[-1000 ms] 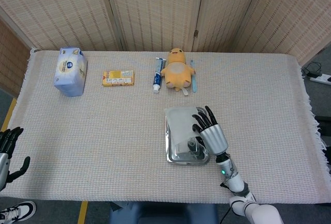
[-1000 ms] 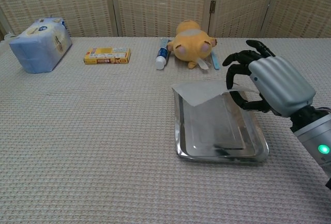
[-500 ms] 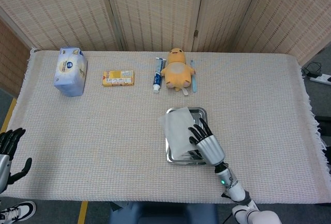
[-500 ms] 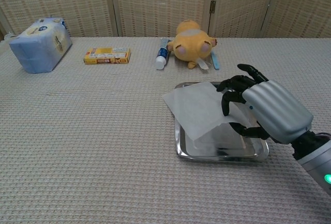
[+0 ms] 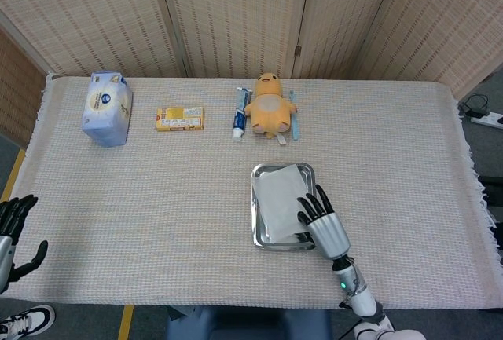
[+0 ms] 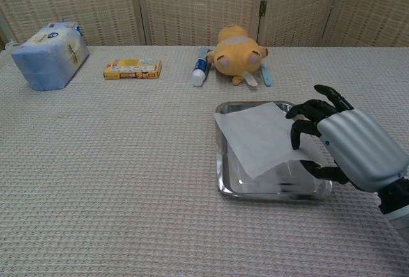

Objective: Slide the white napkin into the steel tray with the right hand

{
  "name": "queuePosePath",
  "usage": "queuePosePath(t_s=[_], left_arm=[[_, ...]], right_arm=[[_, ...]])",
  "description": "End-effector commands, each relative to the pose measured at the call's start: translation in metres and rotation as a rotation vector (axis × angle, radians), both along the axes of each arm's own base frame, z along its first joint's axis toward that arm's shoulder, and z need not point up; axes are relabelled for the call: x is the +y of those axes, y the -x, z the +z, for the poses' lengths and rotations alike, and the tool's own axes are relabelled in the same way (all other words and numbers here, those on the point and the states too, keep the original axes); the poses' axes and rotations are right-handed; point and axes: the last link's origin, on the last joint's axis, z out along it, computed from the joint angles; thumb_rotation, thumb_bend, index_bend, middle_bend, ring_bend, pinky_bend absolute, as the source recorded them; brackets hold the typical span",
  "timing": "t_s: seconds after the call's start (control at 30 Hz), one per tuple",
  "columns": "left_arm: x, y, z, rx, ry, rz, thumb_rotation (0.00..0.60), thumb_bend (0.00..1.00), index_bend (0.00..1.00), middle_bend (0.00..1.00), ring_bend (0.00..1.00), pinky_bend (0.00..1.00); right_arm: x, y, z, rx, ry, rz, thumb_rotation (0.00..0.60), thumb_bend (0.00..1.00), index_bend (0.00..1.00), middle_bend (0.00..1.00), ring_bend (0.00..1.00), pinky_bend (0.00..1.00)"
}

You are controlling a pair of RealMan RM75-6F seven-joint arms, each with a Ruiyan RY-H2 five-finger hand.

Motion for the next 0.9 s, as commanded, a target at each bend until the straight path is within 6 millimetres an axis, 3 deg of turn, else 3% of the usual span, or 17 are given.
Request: queuePosePath(t_s=[0.03, 0.77, 0.9], left_arm=[[-0.001, -0.001, 0.0, -0.004, 0.002, -0.004, 0.6, 0.49, 0.04, 0.1, 0.0, 0.04], [-0.006, -0.002, 0.004, -0.022, 0.005, -0.021, 0.6, 0.49, 0.05, 0.1, 0.0, 0.04], [-0.006, -0.001, 0.005, -0.022, 0.002, -0.019, 0.6, 0.49, 0.05, 0.1, 0.0, 0.04]], right_arm=[[0.006, 0.002, -0.002, 0.003, 0.017, -0.027, 0.6, 0.58, 0.68, 0.3, 0.21, 0.0], [0.024, -0.03, -0.029, 0.009, 0.018, -0.108, 0.6, 0.58, 0.68, 0.29, 0.19, 0.0], [0.023, -0.031, -0.031, 0.007, 0.007, -0.108, 0.6, 0.58, 0.54, 0.22, 0.15, 0.0]])
